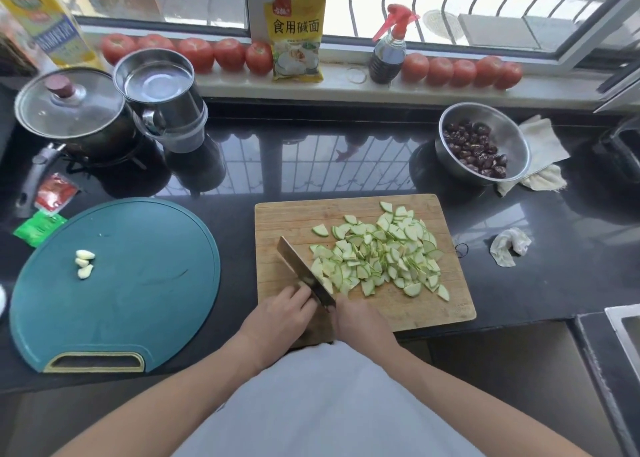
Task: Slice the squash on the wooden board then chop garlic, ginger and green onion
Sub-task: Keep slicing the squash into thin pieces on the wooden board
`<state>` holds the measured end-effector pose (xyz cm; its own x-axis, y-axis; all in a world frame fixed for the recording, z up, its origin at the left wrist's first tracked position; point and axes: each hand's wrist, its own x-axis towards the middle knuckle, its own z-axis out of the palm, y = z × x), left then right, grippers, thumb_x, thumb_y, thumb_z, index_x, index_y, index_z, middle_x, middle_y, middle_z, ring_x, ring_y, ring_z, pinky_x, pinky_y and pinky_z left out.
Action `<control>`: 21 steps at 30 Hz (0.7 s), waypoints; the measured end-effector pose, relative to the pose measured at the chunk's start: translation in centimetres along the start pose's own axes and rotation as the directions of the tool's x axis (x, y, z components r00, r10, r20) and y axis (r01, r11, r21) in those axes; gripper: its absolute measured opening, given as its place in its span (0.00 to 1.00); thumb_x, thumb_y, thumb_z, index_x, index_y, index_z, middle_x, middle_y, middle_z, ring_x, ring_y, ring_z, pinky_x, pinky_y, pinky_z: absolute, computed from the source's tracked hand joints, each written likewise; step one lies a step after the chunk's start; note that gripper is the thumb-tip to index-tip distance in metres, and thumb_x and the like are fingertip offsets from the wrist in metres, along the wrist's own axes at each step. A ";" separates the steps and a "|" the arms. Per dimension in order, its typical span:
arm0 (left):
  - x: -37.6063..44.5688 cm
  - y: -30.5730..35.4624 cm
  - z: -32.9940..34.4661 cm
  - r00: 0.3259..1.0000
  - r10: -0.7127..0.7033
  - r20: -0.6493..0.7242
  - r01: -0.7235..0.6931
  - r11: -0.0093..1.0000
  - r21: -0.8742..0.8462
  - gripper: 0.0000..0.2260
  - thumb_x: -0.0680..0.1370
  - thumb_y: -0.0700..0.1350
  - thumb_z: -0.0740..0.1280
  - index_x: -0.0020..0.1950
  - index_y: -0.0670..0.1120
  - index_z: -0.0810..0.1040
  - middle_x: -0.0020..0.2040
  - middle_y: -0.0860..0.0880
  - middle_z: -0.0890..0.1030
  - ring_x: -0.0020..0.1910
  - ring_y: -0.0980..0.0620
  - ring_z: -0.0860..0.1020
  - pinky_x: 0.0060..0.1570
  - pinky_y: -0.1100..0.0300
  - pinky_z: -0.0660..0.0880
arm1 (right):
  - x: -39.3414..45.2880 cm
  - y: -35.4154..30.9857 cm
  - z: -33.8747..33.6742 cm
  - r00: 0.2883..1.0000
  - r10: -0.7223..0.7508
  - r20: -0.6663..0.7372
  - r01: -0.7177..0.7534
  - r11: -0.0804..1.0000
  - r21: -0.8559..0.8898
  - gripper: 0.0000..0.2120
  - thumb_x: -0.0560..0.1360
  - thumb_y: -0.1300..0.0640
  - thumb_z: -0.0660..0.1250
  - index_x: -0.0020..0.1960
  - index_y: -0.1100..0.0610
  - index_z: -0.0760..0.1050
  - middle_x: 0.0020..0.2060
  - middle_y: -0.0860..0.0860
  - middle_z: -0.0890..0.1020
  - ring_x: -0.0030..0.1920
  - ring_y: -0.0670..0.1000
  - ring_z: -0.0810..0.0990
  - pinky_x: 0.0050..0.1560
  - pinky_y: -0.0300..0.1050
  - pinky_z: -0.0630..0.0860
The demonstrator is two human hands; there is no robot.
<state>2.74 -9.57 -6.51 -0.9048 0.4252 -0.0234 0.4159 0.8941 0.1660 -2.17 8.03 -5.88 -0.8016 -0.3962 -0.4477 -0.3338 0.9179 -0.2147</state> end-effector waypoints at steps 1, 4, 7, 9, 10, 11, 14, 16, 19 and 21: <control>-0.1 0.0 0.0 1.000 -0.002 -0.004 0.002 1.000 0.003 0.13 0.66 0.43 0.80 0.48 0.46 0.83 0.45 0.48 0.80 0.38 0.49 0.79 0.30 0.58 0.78 | 0.2 -0.1 -0.1 1.000 0.000 -0.018 0.000 1.000 0.016 0.10 0.82 0.53 0.56 0.46 0.57 0.70 0.37 0.55 0.80 0.36 0.57 0.79 0.31 0.46 0.68; -0.2 0.0 -0.1 1.000 -0.009 -0.030 0.009 1.000 -0.003 0.14 0.62 0.38 0.79 0.45 0.45 0.82 0.42 0.47 0.80 0.37 0.49 0.79 0.28 0.59 0.77 | -0.7 0.5 -0.6 0.997 -0.019 -0.081 0.025 0.997 0.077 0.11 0.81 0.51 0.58 0.43 0.55 0.67 0.29 0.50 0.73 0.30 0.54 0.73 0.25 0.43 0.62; -0.3 0.0 0.2 0.999 -0.024 -0.037 0.023 1.000 -0.007 0.14 0.63 0.35 0.76 0.47 0.44 0.83 0.44 0.47 0.81 0.40 0.48 0.81 0.31 0.57 0.79 | -2.1 1.5 -0.8 0.996 -0.024 -0.089 0.033 0.994 0.100 0.10 0.80 0.50 0.60 0.42 0.53 0.68 0.25 0.45 0.65 0.27 0.51 0.68 0.24 0.40 0.57; -0.3 0.1 0.5 0.999 -0.026 -0.035 0.025 1.000 -0.007 0.14 0.64 0.34 0.75 0.49 0.43 0.83 0.45 0.47 0.82 0.42 0.48 0.82 0.33 0.56 0.80 | -2.8 2.0 -0.6 0.999 -0.014 -0.039 0.017 0.997 0.082 0.11 0.80 0.49 0.59 0.42 0.52 0.65 0.26 0.46 0.67 0.28 0.52 0.69 0.27 0.45 0.62; -0.3 0.1 0.5 0.999 -0.027 -0.036 0.026 1.000 -0.007 0.14 0.64 0.34 0.75 0.49 0.43 0.84 0.45 0.47 0.82 0.42 0.48 0.82 0.33 0.56 0.80 | -3.0 2.1 -0.5 0.999 -0.018 -0.028 0.020 0.998 0.066 0.10 0.80 0.49 0.58 0.42 0.52 0.65 0.27 0.46 0.67 0.28 0.53 0.69 0.28 0.47 0.64; -0.3 0.1 0.5 0.999 -0.028 -0.034 0.028 1.000 -0.006 0.15 0.64 0.34 0.75 0.49 0.43 0.84 0.45 0.47 0.82 0.42 0.48 0.82 0.32 0.56 0.80 | -3.2 2.1 -0.5 0.999 -0.024 -0.023 0.025 0.998 0.051 0.10 0.81 0.50 0.58 0.42 0.52 0.65 0.27 0.47 0.68 0.29 0.54 0.70 0.29 0.48 0.66; -0.2 0.1 0.5 1.000 -0.029 -0.006 0.029 1.000 0.008 0.17 0.63 0.34 0.75 0.51 0.43 0.84 0.46 0.47 0.82 0.43 0.48 0.82 0.32 0.57 0.80 | -3.4 2.1 -0.6 1.000 -0.022 -0.002 0.022 1.000 0.008 0.10 0.81 0.52 0.57 0.42 0.54 0.67 0.29 0.49 0.69 0.32 0.56 0.73 0.31 0.49 0.68; -0.2 0.1 0.6 1.000 -0.031 -0.005 0.031 1.000 0.006 0.17 0.64 0.34 0.75 0.53 0.43 0.84 0.47 0.47 0.82 0.43 0.48 0.82 0.33 0.57 0.80 | -3.4 2.1 -0.5 1.000 -0.008 0.006 0.008 1.000 -0.010 0.09 0.80 0.53 0.57 0.42 0.54 0.67 0.29 0.49 0.70 0.31 0.56 0.72 0.29 0.49 0.66; -0.3 0.0 0.5 0.999 -0.032 -0.010 0.032 0.999 -0.003 0.17 0.65 0.35 0.76 0.53 0.43 0.84 0.47 0.47 0.82 0.43 0.48 0.82 0.32 0.57 0.80 | -2.9 1.8 -0.1 1.000 -0.013 0.020 0.015 0.997 -0.070 0.08 0.79 0.56 0.58 0.42 0.54 0.66 0.28 0.48 0.66 0.30 0.55 0.69 0.29 0.46 0.62; -0.3 0.0 0.3 0.999 -0.025 -0.023 0.024 1.000 -0.006 0.15 0.64 0.35 0.77 0.50 0.44 0.84 0.46 0.47 0.81 0.40 0.49 0.80 0.29 0.58 0.78 | -1.8 0.9 0.1 0.999 -0.028 0.015 0.029 0.995 -0.099 0.08 0.79 0.59 0.59 0.41 0.54 0.65 0.28 0.50 0.67 0.30 0.55 0.70 0.31 0.46 0.63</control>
<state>2.99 -9.67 -6.76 -0.9167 0.3996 -0.0044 0.3930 0.9035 0.1711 -1.00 9.56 -5.36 -0.7843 -0.4220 -0.4546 -0.4048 0.9036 -0.1404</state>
